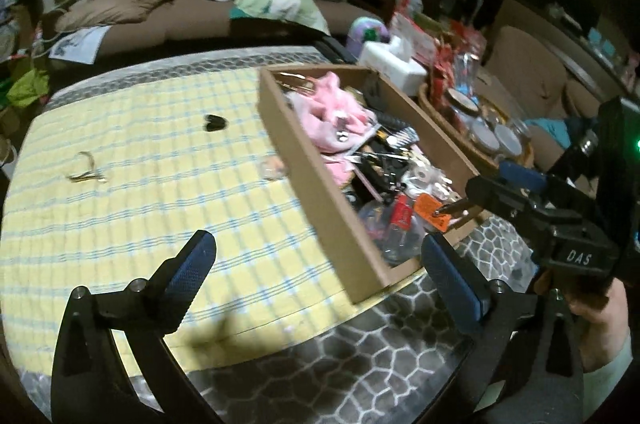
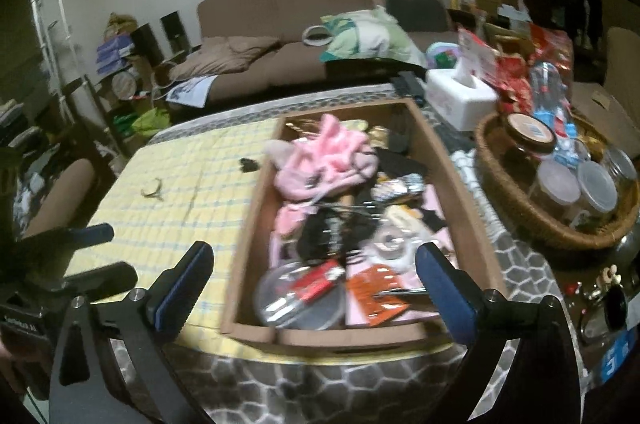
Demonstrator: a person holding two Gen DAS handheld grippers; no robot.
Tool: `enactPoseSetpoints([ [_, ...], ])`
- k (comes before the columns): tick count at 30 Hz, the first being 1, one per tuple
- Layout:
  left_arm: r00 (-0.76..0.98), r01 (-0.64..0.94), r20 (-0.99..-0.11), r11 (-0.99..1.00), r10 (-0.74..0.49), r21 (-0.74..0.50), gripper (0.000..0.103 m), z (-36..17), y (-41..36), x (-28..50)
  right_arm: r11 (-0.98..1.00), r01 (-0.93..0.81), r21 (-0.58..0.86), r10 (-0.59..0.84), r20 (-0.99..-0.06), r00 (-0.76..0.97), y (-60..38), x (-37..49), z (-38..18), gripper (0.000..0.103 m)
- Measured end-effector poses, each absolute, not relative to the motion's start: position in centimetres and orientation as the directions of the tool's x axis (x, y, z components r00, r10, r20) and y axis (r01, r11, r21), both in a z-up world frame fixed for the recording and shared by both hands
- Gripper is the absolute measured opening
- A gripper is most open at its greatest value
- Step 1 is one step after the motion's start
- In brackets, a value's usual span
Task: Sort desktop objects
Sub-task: 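Move both open tools back over the bed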
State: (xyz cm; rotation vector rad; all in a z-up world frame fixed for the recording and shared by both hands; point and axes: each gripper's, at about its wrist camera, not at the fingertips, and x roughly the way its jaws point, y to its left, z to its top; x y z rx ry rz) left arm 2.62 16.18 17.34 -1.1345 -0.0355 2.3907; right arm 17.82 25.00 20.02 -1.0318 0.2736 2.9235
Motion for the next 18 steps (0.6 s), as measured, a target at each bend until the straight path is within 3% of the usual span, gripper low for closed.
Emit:
enactPoseSetpoints([
  [18, -0.623, -0.200, -0.712, -0.946, 0.323, -0.255, 0.103, 16.9, 0.4, 1.9, -0.993, 0.066, 0.095, -0.111, -0.619, -0.777, 12.2, 13.5, 20.1, 0.103],
])
